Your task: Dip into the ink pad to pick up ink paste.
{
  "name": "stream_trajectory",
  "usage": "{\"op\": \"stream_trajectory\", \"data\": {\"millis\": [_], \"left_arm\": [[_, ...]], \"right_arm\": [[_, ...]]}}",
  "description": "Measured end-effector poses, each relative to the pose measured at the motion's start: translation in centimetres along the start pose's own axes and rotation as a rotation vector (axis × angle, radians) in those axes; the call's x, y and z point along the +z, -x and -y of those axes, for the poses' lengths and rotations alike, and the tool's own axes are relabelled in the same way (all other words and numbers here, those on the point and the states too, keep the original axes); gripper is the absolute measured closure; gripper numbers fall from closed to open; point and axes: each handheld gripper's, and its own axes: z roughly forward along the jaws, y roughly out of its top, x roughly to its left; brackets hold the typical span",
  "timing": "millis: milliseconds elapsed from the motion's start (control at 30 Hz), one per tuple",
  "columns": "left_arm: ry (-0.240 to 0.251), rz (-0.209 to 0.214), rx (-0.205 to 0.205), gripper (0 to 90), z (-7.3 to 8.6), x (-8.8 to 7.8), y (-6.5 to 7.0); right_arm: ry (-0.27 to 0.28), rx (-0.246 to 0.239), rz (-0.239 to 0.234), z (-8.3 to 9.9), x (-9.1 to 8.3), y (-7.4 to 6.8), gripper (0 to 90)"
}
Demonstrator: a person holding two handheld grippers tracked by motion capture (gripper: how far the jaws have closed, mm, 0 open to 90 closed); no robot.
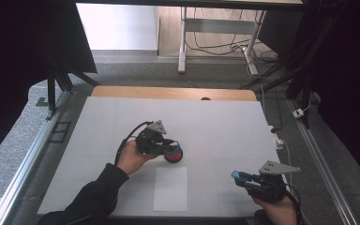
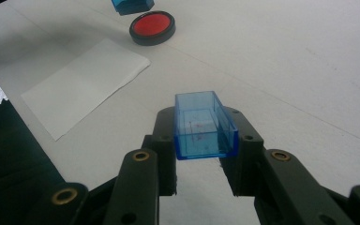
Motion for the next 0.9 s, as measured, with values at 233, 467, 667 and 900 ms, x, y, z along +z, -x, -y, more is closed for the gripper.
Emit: {"op": "stream_trajectory", "data": {"millis": [233,467,667,900], "left_arm": [[-0.02,-0.011,-0.023,70.6,-0.1,0.8,-0.7],[-0.042,-0.016,-0.04,70.6,0.2,1.5,-1.1],[-0.065,-0.02,-0.05,70.6,0.3,2.0,-1.3],[-0.089,-0.028,-0.062,70.8,0.3,2.3,-1.3]], "right_arm": [[-0.002,-0.001,0.0,0.0,0.0,0.0,68.8],[-0.002,-0.001,-0.004,0.0,0.0,0.0,68.8],[-0.004,-0.002,-0.004,0.0,0.0,0.0,68.8],[-0.005,-0.002,-0.002,0.0,0.1,0.0,68.7]]}}
